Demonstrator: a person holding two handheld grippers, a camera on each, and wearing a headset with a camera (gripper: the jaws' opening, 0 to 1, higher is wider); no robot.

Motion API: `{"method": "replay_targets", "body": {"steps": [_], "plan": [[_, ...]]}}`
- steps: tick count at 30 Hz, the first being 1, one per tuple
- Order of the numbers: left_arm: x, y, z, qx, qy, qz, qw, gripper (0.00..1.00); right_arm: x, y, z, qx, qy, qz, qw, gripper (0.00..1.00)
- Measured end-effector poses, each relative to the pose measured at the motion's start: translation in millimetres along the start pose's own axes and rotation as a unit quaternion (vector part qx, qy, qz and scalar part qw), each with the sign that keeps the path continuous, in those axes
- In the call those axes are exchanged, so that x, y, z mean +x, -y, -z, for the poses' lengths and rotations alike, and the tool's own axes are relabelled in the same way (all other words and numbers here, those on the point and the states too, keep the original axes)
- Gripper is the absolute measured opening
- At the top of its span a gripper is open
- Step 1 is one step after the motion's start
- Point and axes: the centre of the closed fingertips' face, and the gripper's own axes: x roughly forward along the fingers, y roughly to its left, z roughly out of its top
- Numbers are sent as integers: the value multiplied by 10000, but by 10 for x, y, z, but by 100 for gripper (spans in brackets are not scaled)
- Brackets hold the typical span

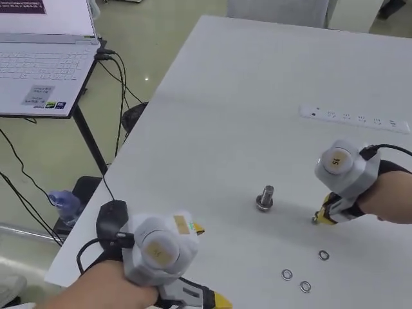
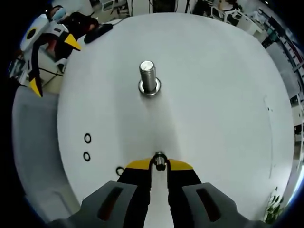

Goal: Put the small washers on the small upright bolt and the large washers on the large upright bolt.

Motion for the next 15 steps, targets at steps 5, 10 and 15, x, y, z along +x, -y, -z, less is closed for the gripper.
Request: {"method": "replay_targets", "body": {"steps": [5,10,15], "plan": [[-9,12,34,-16,-35,7,10000,76,37,-20,9,2,-7,-15,10000,13],[-11,19,65,-38,-73,21,10000,76,86,-47,24,-84,-83,-4,9999,13],[-19,15,60,-32,-57,29,10000,75,135,-15,41,-123,-117,15,9999,13]]}}
